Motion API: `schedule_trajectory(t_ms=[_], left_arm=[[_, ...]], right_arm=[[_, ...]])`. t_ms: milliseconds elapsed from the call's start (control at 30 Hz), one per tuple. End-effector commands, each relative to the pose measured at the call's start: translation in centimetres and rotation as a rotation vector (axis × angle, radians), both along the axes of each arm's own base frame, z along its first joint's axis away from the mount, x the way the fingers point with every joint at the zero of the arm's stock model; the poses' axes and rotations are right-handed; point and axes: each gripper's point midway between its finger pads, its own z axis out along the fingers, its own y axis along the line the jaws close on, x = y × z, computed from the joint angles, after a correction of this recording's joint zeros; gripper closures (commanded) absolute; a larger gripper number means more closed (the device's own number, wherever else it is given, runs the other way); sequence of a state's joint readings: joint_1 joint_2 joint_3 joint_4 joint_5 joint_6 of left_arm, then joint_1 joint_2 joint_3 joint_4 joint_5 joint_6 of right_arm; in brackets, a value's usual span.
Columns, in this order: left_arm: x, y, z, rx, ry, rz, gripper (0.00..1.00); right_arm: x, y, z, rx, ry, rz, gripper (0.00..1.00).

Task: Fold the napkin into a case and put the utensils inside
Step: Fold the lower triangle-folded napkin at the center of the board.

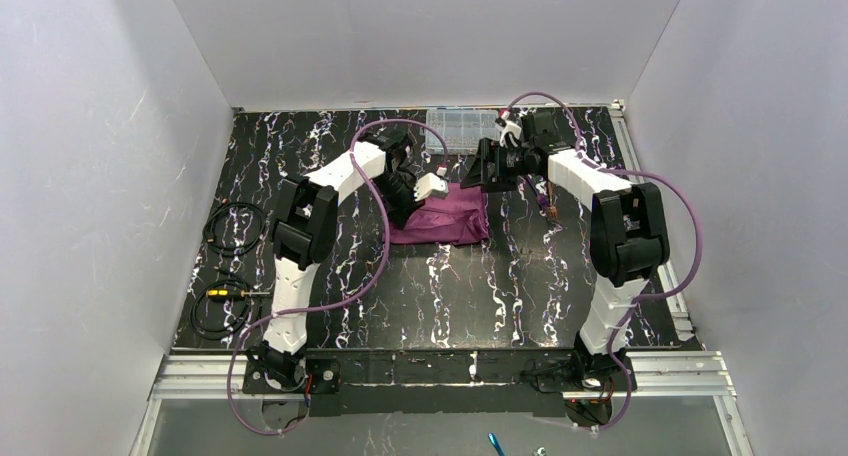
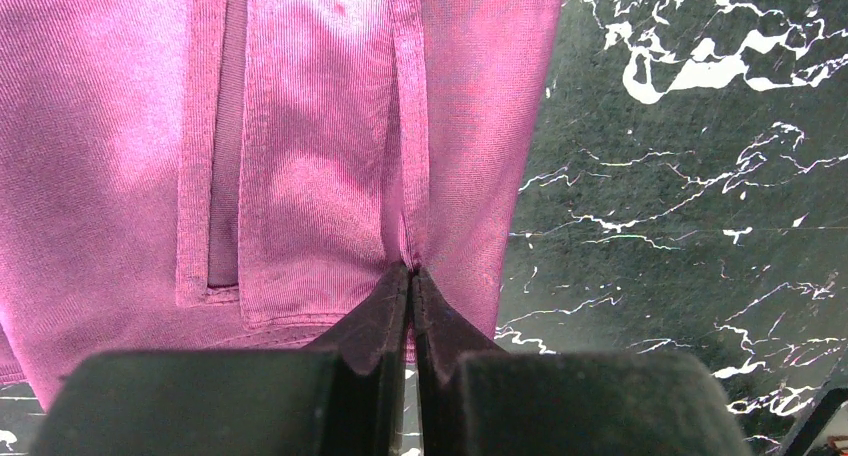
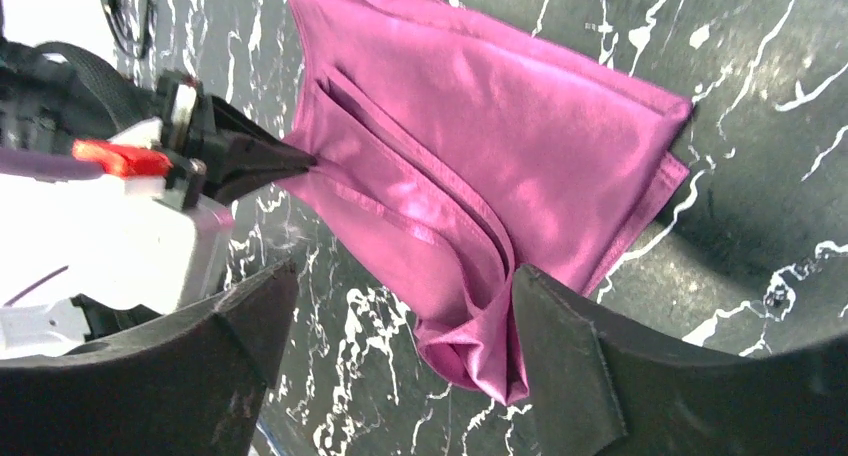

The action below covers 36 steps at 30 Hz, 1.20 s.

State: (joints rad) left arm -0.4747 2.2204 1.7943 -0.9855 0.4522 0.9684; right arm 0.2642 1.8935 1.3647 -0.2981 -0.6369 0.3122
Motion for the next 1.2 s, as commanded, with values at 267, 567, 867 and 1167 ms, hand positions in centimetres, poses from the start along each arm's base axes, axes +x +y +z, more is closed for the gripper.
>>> schedule_trajectory(t_ms=[267, 567, 867, 1167], left_arm=[[-0.1, -0.2, 1.7, -0.017, -0.013, 0.014, 1.00], [-0.5, -0.4, 3.4, -0.028, 0.014, 0.035, 0.85], [0.6, 0.0, 8.3, -0.099, 0.042, 0.123, 0.52], [-3.0, 2.9, 6.0, -0.007, 0.177, 0.103, 0.51]], right_arm=[[2.7, 6.1, -1.6, -0.021, -0.005, 0.108, 0.94], [2.8, 7.9, -3.9, -0.034, 0.000, 0.126, 0.98], [2.8, 7.6, -6.9, -0.097, -0.003, 0.088, 0.99], [2.5, 7.5, -7.5, -0.097, -0.005, 0.081, 0.99]])
